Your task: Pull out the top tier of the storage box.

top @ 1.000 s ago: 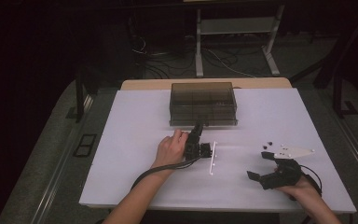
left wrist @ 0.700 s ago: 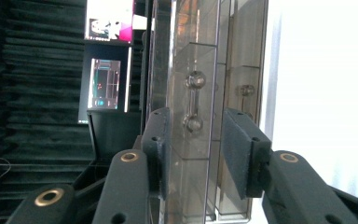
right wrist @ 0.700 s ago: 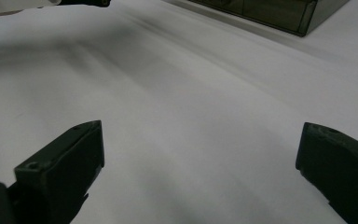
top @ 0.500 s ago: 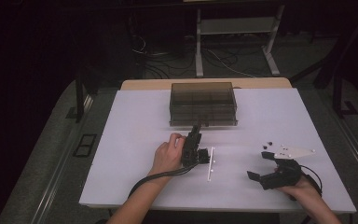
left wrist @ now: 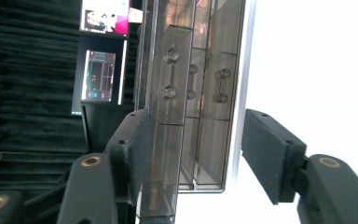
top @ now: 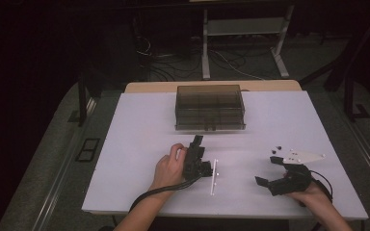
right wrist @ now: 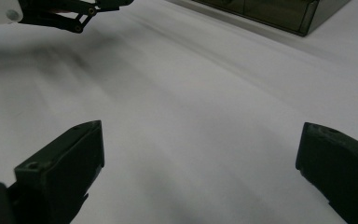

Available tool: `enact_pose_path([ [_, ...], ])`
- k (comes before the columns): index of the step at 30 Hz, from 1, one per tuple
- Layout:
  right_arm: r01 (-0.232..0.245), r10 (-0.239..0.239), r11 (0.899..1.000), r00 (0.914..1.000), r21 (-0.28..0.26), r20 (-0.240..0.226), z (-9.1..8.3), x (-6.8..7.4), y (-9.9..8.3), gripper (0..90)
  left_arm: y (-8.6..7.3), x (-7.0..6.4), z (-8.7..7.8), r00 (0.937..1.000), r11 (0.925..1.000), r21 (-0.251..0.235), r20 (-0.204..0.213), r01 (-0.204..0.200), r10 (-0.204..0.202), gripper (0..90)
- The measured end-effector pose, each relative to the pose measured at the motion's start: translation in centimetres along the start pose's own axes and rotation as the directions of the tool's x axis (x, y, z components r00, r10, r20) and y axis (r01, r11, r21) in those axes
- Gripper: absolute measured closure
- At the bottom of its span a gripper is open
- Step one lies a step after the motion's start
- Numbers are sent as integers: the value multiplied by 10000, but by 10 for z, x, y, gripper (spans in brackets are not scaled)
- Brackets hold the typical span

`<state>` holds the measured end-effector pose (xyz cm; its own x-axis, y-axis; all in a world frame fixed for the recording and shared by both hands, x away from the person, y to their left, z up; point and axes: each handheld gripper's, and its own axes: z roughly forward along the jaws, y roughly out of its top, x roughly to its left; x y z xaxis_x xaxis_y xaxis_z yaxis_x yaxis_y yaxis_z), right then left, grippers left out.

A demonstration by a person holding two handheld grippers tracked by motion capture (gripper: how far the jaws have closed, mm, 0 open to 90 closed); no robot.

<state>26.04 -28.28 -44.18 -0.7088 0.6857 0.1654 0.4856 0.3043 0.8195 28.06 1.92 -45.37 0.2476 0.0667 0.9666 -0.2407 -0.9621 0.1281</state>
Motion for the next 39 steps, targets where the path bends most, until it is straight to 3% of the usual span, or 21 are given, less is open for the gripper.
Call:
enact_pose_path([
  [6,34,-34,10000,10000,-18,-49,0,1,0,5,0,-6,-1,9996,9995,-141,38,-294,294,367],
  [13,52,-52,10000,9999,-7,-88,0,1,0,5,-1,-5,-1,9998,9998,-149,100,163,-161,298],
  [18,57,-57,10000,9999,-6,-92,1,1,0,5,-1,-2,-4,9996,9997,2,140,248,-248,253],
  [25,79,-79,10000,9999,-4,-70,1,2,0,5,-3,2,-2,9957,9959,-109,256,897,-894,155],
  [35,105,-105,9999,9999,6,-82,1,2,0,6,-3,7,-4,9903,9904,-170,218,1374,-1370,20],
  [39,113,-113,9999,9999,2,-85,1,2,0,6,-4,9,-3,9826,9826,-248,282,1842,-1835,0],
])
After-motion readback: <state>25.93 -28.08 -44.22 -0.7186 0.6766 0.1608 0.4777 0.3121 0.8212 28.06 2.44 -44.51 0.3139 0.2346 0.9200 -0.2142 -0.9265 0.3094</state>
